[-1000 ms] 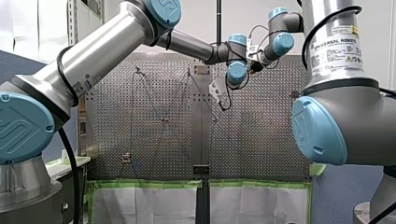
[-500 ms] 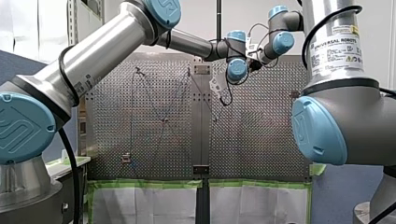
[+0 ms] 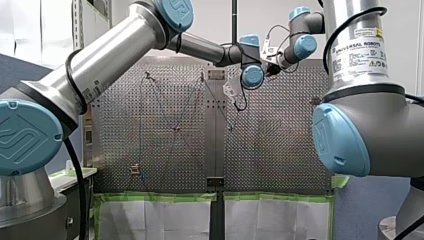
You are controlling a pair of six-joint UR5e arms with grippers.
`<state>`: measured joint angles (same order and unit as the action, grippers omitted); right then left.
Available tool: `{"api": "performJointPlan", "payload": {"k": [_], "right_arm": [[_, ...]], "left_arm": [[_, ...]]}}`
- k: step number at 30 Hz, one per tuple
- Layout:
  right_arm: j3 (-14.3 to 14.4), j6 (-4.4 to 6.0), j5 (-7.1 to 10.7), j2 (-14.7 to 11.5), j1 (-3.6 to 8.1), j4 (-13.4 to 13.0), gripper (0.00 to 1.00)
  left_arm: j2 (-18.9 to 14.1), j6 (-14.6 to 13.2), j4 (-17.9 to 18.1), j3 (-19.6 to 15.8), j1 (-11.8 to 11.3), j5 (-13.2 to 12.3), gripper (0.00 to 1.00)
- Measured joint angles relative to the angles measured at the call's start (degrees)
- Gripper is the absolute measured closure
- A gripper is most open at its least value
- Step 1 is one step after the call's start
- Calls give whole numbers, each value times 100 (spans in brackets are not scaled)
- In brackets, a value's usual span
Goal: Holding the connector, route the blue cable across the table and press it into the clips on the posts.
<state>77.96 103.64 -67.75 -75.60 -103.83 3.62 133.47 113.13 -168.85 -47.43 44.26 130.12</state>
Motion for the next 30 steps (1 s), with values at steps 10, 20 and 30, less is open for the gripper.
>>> {"api": "performJointPlan", "payload": {"k": [10, 20, 30], "right_arm": [[-12, 53, 118, 19, 74, -91, 100], [-45, 109, 244, 44, 151, -212, 100], [-15, 99, 162, 23, 51, -162, 100]], "left_arm": [[89, -104, 248, -119, -149, -181, 93], [121, -172, 460, -149, -256, -232, 93], [119, -160, 461, -151, -287, -343, 75]]}}
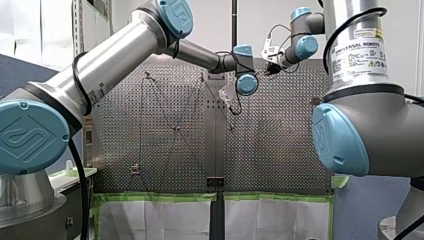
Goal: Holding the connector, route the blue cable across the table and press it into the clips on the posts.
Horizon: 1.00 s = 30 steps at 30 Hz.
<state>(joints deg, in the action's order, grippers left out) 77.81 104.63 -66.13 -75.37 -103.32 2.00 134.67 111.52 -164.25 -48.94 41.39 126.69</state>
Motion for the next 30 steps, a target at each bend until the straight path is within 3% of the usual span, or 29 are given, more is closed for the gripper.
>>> {"api": "performJointPlan", "payload": {"k": [1, 2, 4, 5, 7, 8, 9, 18, 26, 30], "right_arm": [[0, 0, 1, 1, 0, -1, 100], [0, 0, 0, 2, 2, 0, 100], [0, 0, 1, 1, 1, 0, 100], [0, 0, 0, 1, 2, 0, 100], [0, 0, 1, 1, 1, 0, 100], [0, 0, 0, 1, 1, 0, 100], [0, 0, 1, 1, 1, 0, 100], [0, 0, 0, 1, 1, 0, 100], [0, 0, 1, 1, 1, 0, 100], [0, 0, 0, 1, 1, 0, 100]], "left_arm": [[0, 13, -15, 1, 5, -8, 63], [0, 24, -29, 1, 12, -13, 63], [0, 53, -66, 1, 31, -18, 37], [1, 67, -88, 1, 38, -19, 37], [1, 109, -153, 1, 53, -21, 9], [1, 130, -184, 1, 58, -21, 9], [1, 150, -216, 1, 62, -22, 0], [1, 418, -637, 0, 108, -36, 0], [-25, 798, -1042, -2, 167, -346, 0], [-115, 976, -1221, -37, 205, -350, 0]]}}
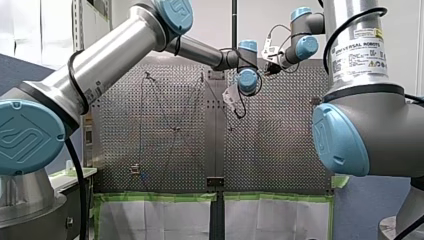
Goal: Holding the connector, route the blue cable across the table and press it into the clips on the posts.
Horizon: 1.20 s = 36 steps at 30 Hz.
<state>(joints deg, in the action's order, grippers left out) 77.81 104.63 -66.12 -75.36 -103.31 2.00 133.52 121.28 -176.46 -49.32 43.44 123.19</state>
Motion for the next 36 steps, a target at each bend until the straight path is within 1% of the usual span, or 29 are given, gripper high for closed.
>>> {"api": "performJointPlan", "payload": {"k": [3, 5, 11, 15, 20, 24, 28, 36], "right_arm": [[0, 0, 0, 0, 0, 0, 100], [0, 0, 0, 0, 0, 0, 100], [0, 0, 0, 0, 0, 0, 100], [-1, 0, 0, 0, 0, 0, 100], [0, 0, 0, 0, 0, 0, 100], [0, 0, 0, 0, 0, 0, 100], [0, 0, 0, 0, 0, 0, 100], [0, 0, 0, 0, 0, 0, 100]], "left_arm": [[-92, 118, -116, -71, 19, 78, 0], [-186, 135, -142, -163, 24, 69, 0], [-489, 90, -184, -460, 78, -162, 0], [-680, 67, -71, -651, 122, -293, 0], [-935, -58, 168, -907, 116, -309, 0], [-1135, -240, 190, -1106, 79, -191, 0], [-1331, -433, 44, -1303, 40, -12, 0], [-1672, -708, -256, -1644, 119, 325, 0]]}}
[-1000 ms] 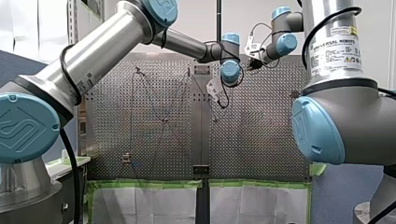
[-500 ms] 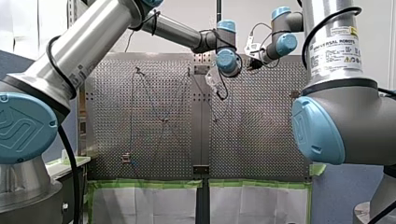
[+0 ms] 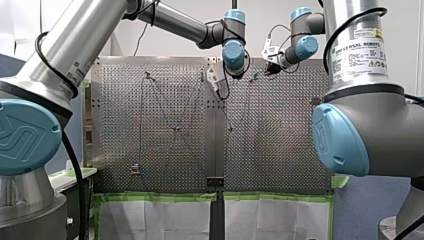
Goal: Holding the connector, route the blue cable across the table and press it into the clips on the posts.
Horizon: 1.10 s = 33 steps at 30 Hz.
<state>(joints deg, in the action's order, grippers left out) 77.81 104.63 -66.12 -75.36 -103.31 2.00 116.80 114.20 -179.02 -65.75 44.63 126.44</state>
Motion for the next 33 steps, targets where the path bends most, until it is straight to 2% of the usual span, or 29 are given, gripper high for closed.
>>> {"api": "performJointPlan", "payload": {"k": [5, 10, 22, 33], "right_arm": [[-1, 0, 0, 0, 0, 1, 100], [0, 0, 0, 0, 0, 0, 100], [0, 0, 0, 0, 0, 0, 100], [0, 0, 0, 0, 0, 0, 100]], "left_arm": [[-228, -202, 120, -228, 8, 176, 0], [-480, -236, 359, -481, -12, 190, 0], [-1117, 46, 1004, -1125, -38, -181, 0], [-1106, 301, 1558, -1678, -50, -185, 0]]}}
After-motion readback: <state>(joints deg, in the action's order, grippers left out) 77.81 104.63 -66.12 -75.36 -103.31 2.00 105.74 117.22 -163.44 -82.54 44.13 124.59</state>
